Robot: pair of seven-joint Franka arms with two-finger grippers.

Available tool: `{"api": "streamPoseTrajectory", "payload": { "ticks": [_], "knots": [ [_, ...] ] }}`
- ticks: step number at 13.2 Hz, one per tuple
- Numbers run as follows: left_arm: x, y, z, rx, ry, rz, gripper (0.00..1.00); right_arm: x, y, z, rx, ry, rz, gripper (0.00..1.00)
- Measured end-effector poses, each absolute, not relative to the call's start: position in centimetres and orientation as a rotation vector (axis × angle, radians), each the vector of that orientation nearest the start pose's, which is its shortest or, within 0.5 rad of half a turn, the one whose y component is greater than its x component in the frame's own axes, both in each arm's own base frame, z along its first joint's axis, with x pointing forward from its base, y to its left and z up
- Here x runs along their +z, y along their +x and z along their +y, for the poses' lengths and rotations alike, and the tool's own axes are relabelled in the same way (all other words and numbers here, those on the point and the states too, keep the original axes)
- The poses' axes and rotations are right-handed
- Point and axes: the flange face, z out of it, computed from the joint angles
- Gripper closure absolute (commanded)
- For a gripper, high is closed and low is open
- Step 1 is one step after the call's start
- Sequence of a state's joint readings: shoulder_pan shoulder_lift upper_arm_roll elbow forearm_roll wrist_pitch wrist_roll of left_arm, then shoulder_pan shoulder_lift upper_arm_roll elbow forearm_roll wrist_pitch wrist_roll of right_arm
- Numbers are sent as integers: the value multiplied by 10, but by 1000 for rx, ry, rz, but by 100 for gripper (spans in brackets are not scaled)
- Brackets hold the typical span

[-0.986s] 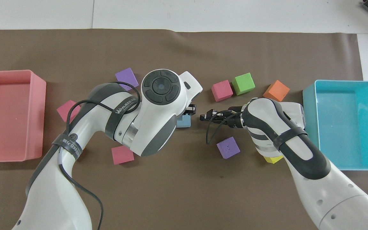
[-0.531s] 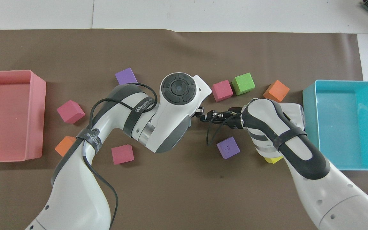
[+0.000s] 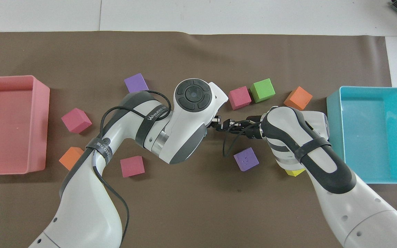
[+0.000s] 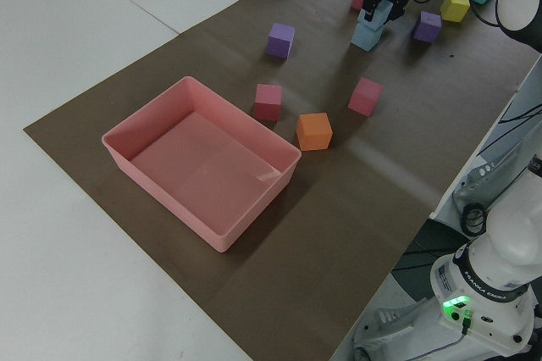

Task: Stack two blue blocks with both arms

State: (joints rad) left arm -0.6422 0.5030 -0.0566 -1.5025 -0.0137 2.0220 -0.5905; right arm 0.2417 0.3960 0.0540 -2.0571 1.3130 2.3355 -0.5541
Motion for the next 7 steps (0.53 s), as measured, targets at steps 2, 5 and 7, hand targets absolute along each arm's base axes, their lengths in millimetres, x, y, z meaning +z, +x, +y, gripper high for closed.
{"api": "streamPoseTrajectory", "payload": {
  "ticks": [2,5,7],
  "knots": [
    [373,536,-444,30,-3174,151,97,240,560,187,-12,-2251,212,100],
    [370,535,-444,35,-3171,150,94,240,560,187,-12,-2251,212,100],
    [370,535,-444,35,-3171,150,78,240,560,187,-12,-2251,212,100]
  ]
}}
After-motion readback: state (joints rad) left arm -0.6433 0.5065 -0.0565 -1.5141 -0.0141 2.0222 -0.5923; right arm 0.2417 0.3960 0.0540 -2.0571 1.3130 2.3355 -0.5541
